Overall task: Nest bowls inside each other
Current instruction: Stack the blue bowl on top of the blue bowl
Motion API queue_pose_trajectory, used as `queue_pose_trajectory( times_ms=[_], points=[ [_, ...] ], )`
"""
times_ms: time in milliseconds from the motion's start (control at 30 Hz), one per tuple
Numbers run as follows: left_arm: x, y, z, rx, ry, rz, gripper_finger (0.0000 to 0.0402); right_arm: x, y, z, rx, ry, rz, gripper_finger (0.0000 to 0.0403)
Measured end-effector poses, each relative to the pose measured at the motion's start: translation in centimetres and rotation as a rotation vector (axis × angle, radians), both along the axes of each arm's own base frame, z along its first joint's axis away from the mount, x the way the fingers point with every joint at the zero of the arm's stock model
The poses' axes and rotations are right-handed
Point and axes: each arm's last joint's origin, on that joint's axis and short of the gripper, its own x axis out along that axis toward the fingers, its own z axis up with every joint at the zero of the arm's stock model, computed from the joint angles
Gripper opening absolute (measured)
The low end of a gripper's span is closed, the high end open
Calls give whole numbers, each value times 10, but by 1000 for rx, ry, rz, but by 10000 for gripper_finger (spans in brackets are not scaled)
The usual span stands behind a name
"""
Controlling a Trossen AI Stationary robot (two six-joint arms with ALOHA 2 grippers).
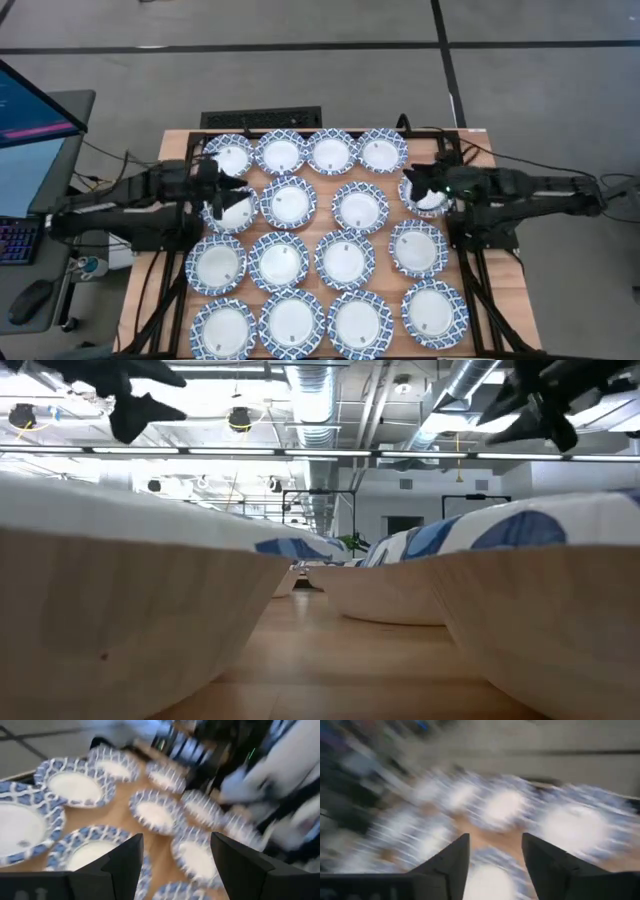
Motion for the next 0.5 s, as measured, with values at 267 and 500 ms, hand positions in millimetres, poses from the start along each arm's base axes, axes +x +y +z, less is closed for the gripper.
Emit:
queue_pose_trajectory(
  times_ms=[267,500],
  points=[
    [55,12,6,167,417,-106,224,37,-24,-23,366,366,-27,241],
    [90,19,17,208,509,-156,224,64,-29,-32,395,307,-12,240]
  ],
)
